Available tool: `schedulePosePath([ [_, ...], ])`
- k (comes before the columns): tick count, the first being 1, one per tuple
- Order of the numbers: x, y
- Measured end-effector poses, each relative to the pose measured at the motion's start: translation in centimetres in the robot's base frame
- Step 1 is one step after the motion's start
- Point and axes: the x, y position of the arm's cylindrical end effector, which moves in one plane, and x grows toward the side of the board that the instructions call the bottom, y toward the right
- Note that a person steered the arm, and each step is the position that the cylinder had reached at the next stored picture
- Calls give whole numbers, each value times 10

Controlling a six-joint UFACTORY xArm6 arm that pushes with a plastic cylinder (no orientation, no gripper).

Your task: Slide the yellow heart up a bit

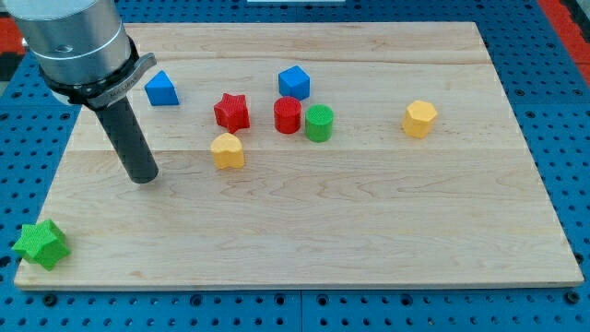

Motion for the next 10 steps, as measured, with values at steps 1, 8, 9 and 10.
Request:
schedulePosePath([
  [1,0,1],
  [8,10,11],
  [9,10,11],
  [10,10,12],
])
